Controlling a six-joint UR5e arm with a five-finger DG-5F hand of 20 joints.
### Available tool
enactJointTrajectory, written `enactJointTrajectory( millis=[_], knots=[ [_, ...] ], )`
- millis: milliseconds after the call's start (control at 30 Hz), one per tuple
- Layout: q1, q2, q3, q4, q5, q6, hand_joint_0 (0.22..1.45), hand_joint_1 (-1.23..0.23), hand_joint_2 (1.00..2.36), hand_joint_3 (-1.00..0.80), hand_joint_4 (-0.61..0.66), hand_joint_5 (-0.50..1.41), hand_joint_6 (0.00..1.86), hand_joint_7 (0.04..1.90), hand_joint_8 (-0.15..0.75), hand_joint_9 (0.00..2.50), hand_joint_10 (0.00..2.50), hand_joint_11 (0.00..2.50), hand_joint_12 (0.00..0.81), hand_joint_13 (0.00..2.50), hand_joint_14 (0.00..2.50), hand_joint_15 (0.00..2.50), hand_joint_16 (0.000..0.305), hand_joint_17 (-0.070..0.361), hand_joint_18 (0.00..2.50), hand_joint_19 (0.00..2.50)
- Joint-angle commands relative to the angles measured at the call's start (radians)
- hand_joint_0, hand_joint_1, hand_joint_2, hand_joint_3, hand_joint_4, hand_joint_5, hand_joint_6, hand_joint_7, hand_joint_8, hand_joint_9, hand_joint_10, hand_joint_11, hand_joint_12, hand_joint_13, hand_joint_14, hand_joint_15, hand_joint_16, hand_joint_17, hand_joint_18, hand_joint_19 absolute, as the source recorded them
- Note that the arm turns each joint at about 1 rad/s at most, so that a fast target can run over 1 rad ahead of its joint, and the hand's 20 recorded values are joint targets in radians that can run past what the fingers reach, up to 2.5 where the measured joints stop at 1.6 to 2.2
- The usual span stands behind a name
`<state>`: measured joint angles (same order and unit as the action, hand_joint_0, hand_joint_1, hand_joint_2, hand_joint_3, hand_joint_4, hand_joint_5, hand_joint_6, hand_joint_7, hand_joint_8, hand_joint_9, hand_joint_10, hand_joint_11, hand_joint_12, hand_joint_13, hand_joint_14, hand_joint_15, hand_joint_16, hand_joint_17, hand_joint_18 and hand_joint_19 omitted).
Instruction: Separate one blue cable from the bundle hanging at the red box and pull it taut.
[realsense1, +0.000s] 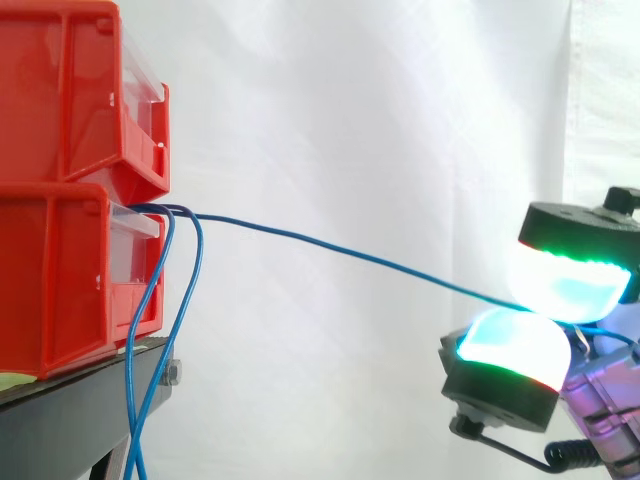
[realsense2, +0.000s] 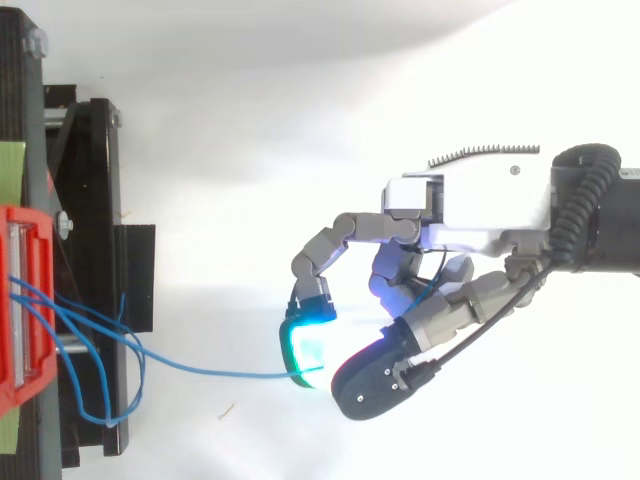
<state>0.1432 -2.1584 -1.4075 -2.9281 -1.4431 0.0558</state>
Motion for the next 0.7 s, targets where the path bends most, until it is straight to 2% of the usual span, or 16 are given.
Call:
enactJointTrajectory(
  millis=[0,667],
  knots=[
    [-0.001,0.000,-0.001,0.021,0.001,-0.008,0.70,-0.79,1.02,-0.14,-0.16,-0.19,0.91,1.18,0.273,1.16,1.26,1.47,0.346,1.10,1.61,1.44,0.036,0.082,1.43,1.83],
    [-0.001,0.000,-0.001,0.023,0.001,-0.010,0.71,-0.80,1.02,-0.15,-0.16,-0.19,0.91,1.18,0.276,1.16,1.26,1.48,0.351,1.10,1.61,1.45,0.035,0.079,1.42,1.84]
  ],
)
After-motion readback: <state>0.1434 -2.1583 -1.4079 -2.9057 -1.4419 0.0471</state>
